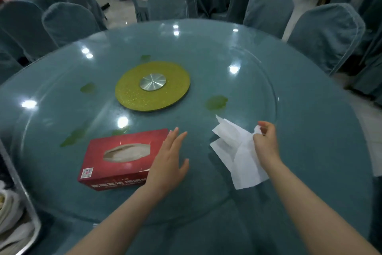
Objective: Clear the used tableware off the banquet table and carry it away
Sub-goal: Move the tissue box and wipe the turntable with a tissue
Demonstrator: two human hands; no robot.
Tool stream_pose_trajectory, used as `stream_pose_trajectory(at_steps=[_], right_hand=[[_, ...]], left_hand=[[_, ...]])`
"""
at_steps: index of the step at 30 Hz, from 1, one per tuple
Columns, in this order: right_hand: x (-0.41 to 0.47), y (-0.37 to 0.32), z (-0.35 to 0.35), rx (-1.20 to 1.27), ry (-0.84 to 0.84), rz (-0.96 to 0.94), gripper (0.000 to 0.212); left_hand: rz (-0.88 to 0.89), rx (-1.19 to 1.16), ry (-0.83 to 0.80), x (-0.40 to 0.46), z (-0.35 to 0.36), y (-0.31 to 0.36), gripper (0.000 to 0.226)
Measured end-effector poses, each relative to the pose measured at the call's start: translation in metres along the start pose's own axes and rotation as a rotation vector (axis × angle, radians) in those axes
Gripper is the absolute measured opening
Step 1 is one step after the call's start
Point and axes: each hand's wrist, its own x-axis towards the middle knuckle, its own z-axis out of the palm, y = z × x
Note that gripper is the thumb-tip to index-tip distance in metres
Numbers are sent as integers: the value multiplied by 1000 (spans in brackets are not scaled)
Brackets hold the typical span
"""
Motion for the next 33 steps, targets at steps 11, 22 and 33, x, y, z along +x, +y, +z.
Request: stream_pose_trajectory(at_steps=[11,22,33], right_hand=[[42,9,30,-93,-95,-99,48],[33,72,37,-1020,-576,-528,61],[69,35,37,-567,-32,-222,43]], left_hand=[[-53,249,-280,40,42,4,71],[-324,370,-624,45,76,-24,131],[-310,435,-630,36,59,-38,136]])
